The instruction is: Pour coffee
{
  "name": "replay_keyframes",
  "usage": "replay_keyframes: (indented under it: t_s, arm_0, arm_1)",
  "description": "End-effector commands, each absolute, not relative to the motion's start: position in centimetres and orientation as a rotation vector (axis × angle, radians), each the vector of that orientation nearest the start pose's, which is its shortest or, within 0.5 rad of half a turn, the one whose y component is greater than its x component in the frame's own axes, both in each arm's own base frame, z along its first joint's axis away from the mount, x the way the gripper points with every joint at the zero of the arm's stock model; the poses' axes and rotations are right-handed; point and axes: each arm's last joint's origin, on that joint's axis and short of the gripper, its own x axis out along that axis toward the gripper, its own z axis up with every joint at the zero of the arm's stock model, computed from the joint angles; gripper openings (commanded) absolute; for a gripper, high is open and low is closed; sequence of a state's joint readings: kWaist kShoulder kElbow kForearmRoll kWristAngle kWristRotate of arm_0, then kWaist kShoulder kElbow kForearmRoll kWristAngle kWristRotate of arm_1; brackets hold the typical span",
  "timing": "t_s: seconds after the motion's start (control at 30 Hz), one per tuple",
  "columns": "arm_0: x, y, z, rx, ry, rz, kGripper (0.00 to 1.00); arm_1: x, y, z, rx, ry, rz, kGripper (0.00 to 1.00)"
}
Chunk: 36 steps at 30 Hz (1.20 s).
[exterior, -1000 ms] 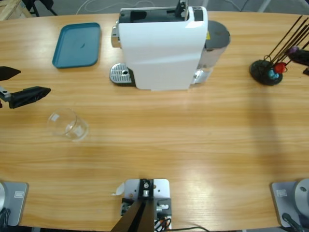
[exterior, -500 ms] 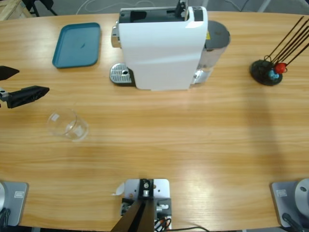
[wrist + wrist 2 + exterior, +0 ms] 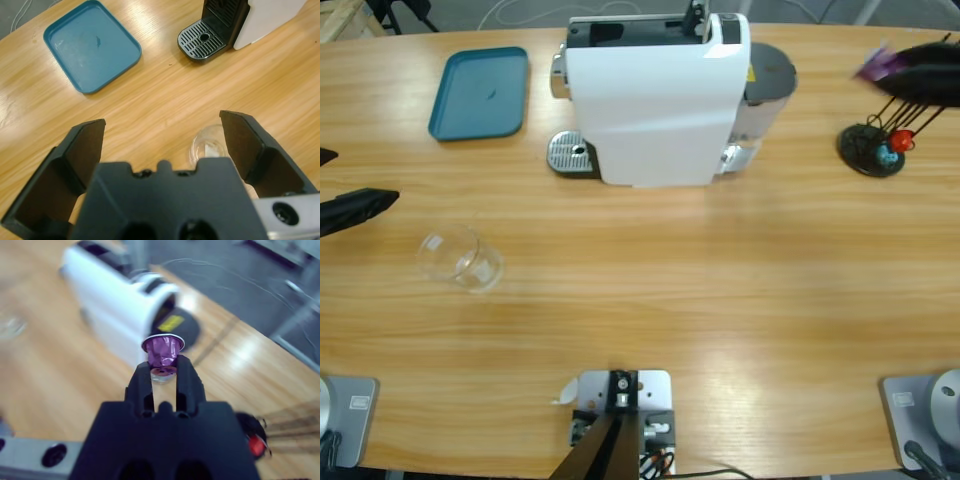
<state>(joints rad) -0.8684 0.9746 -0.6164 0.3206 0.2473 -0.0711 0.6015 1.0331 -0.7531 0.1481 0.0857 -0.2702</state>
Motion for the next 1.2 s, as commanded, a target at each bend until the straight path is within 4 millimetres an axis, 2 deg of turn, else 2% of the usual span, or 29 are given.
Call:
replay_keyframes:
  t_s: [0.03, 0.13, 0.2, 0.43, 0.6, 0.7, 0.87, 1.2]
  arm_0:
    - [7.9, -7.5, 29.1, 0.321, 0.617, -0.599, 1.000]
    - [7.9, -7.5, 28.8, 0.325, 0.617, -0.600, 1.000]
    - [7.8, -7.4, 28.5, 0.323, 0.615, -0.601, 1.000]
    - [7.1, -6.6, 29.0, 0.292, 0.571, -0.605, 1.000]
    - [6.9, -6.3, 28.8, 0.288, 0.564, -0.605, 1.000]
    - [6.8, -6.1, 28.9, 0.281, 0.558, -0.596, 1.000]
    - [6.8, -5.9, 28.9, 0.275, 0.554, -0.582, 1.000]
    - [6.6, -5.4, 29.1, 0.257, 0.536, -0.564, 1.000]
  arm_1:
    - [17.6, 19.4, 38.6, -0.636, 0.352, 1.081, 0.000]
    - [19.3, 23.6, 40.5, -0.726, 0.330, 1.157, 0.000]
    - [20.2, 25.9, 40.9, -0.765, 0.319, 1.193, 0.000]
    - [24.0, 30.6, 39.8, -0.830, 0.325, 1.211, 0.000]
    - [26.6, 31.5, 38.5, -0.874, 0.349, 1.141, 0.000]
    - [27.8, 30.9, 38.1, -0.902, 0.370, 1.079, 0.000]
    - [29.1, 29.9, 38.0, -0.901, 0.382, 1.030, 0.000]
    - [30.9, 29.7, 36.7, -0.857, 0.397, 1.033, 0.000]
